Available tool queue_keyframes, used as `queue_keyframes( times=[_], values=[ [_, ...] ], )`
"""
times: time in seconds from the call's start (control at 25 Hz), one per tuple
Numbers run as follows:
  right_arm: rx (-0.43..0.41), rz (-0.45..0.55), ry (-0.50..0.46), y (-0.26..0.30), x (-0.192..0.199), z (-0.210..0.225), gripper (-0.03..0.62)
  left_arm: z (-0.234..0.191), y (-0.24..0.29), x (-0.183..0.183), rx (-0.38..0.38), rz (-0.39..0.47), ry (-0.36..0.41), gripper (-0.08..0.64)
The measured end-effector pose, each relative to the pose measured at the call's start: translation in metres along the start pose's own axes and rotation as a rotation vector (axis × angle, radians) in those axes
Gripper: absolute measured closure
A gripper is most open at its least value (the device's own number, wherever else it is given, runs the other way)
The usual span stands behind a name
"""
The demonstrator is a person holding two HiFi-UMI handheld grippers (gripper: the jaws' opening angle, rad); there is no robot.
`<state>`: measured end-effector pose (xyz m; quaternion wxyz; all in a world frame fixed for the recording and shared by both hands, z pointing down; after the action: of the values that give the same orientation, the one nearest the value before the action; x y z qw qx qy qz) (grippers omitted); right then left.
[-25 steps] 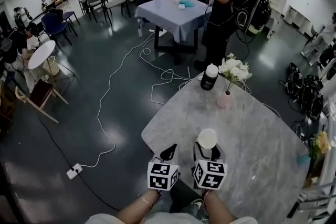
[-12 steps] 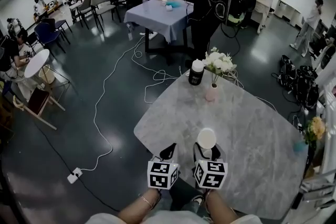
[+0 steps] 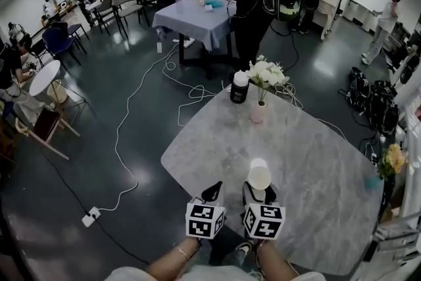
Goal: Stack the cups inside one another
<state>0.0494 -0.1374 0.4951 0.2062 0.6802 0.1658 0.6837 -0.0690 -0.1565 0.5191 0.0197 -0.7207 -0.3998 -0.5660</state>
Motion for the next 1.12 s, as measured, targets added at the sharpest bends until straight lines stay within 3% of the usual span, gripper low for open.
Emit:
queue_keyframes(
  times=[1.12],
  values=[
    [-0.057, -0.071, -0.031, -0.012, 0.045, 0.009, 0.354, 0.021, 0.005, 0.048, -0.044, -0.061, -0.048, 0.563]
  ],
)
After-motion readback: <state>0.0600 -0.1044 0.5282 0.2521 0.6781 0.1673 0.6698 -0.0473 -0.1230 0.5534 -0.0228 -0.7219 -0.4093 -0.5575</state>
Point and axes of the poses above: the fingertips, and each gripper's own axes: y forward along the fingers, z to its right, x out of its underside, the point moved 2 cm from there along -y, backward along the fingers, and after that the axes turned 6 degrees about -y, right-handed, at the moved point
